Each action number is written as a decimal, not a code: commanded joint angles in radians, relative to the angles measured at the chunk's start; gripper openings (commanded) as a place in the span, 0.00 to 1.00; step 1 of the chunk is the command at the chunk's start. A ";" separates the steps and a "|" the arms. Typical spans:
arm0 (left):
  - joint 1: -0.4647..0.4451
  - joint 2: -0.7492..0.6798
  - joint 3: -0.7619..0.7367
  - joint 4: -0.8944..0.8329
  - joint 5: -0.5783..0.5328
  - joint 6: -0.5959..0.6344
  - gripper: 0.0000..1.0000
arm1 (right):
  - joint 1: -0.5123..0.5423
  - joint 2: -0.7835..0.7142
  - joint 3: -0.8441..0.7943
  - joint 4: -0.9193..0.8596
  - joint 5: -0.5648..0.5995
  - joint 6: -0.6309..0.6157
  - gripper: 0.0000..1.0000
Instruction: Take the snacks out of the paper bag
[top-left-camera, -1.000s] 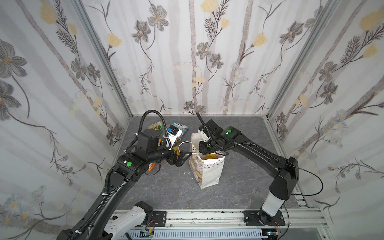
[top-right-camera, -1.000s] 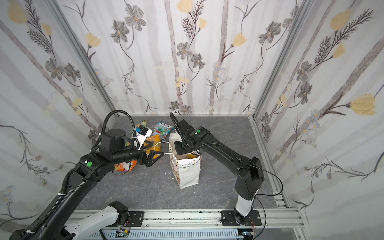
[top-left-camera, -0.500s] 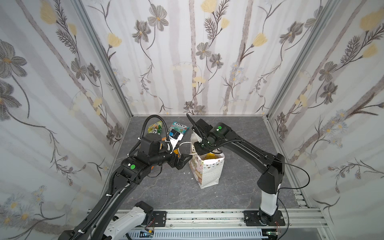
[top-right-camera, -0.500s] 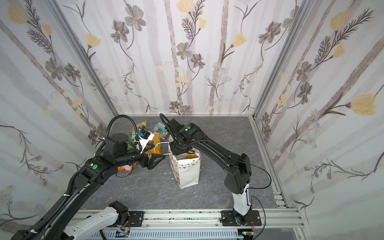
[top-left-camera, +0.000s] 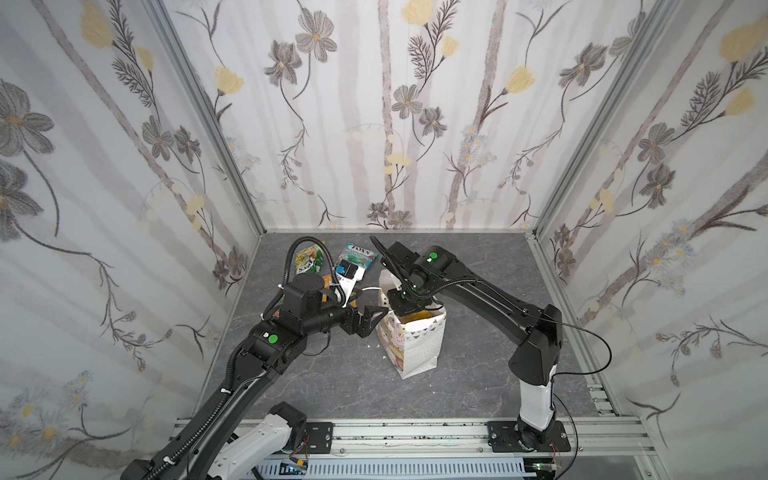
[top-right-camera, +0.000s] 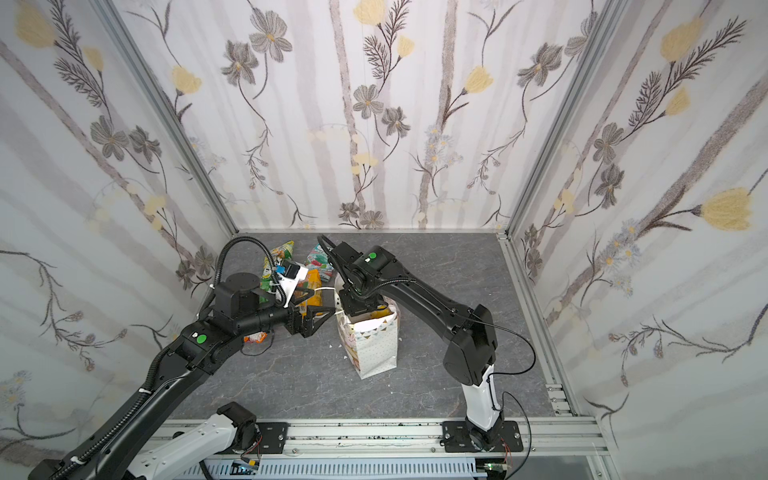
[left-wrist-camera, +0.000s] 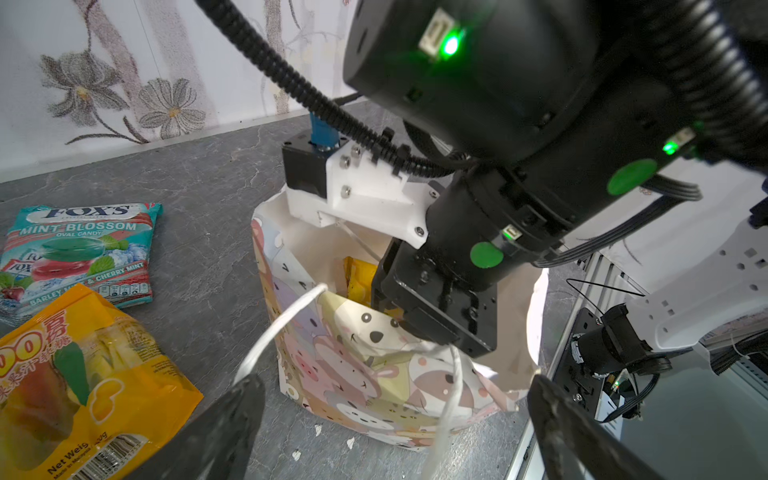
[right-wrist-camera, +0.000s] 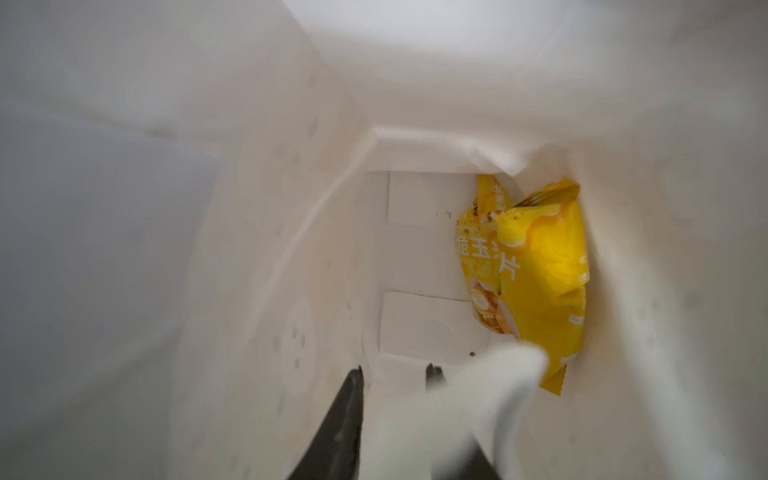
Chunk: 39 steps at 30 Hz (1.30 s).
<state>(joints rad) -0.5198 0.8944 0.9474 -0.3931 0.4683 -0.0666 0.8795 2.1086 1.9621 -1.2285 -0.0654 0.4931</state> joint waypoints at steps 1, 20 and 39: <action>0.000 -0.009 -0.001 0.047 0.025 0.017 1.00 | -0.001 0.002 -0.008 -0.002 -0.105 -0.005 0.31; 0.002 -0.017 -0.056 0.123 0.042 0.007 1.00 | -0.024 0.013 0.012 -0.091 -0.076 -0.032 0.40; 0.065 0.083 -0.132 0.112 -0.103 -0.199 0.38 | -0.006 0.018 -0.101 -0.114 -0.032 -0.068 0.39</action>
<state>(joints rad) -0.4622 0.9852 0.8299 -0.2996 0.3687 -0.2440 0.8658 2.1094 1.8732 -1.3365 -0.1234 0.4511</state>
